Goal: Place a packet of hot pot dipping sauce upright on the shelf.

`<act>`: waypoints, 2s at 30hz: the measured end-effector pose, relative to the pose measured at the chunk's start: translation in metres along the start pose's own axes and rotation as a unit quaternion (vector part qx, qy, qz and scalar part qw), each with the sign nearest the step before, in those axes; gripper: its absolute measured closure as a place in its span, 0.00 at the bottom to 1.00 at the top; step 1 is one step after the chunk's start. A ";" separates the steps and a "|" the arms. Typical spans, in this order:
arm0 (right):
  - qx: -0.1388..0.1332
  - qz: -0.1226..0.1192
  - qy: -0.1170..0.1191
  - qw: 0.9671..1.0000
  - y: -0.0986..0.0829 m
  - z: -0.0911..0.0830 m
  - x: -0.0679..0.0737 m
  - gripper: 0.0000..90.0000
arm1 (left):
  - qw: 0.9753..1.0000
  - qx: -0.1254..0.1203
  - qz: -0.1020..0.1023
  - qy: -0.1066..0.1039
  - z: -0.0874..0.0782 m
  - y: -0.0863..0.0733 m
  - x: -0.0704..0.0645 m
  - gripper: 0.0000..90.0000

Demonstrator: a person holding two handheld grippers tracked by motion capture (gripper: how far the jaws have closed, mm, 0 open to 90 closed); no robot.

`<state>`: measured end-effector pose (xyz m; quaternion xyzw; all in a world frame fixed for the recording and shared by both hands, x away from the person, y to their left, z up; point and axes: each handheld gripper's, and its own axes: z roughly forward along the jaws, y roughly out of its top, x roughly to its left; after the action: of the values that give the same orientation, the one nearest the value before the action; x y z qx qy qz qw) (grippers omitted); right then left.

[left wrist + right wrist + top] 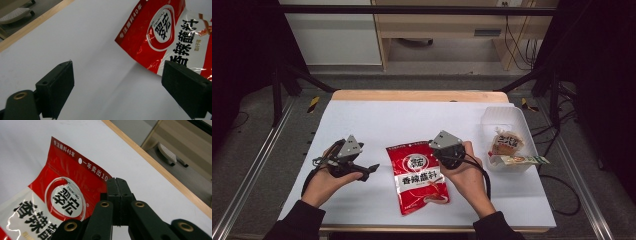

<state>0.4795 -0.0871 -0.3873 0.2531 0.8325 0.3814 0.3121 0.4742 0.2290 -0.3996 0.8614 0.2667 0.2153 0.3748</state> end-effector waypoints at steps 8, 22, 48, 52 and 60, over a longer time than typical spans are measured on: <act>-0.016 -0.029 0.020 0.999 0.009 -0.010 0.015 1.00 | 1.000 0.003 0.025 -0.013 0.008 0.012 -0.009 0.15; -0.030 -0.038 0.035 0.998 0.020 -0.027 0.015 1.00 | 0.997 0.015 0.044 -0.058 0.028 0.027 -0.015 0.58; 0.045 -0.049 0.098 0.993 0.010 -0.026 -0.015 0.42 | 0.990 0.008 0.120 -0.079 0.008 0.059 -0.038 1.00; 0.061 -0.054 0.121 0.989 0.013 -0.022 -0.015 0.39 | 0.988 0.006 0.133 -0.078 0.003 0.065 -0.041 1.00; 0.080 -0.073 0.161 0.981 0.023 -0.022 -0.017 0.59 | 0.986 0.001 0.143 -0.082 -0.002 0.072 -0.044 1.00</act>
<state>0.4795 -0.0961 -0.3522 0.1508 0.9161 0.3251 0.1799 0.4612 0.1616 -0.3512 0.9058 0.1090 0.1948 0.3601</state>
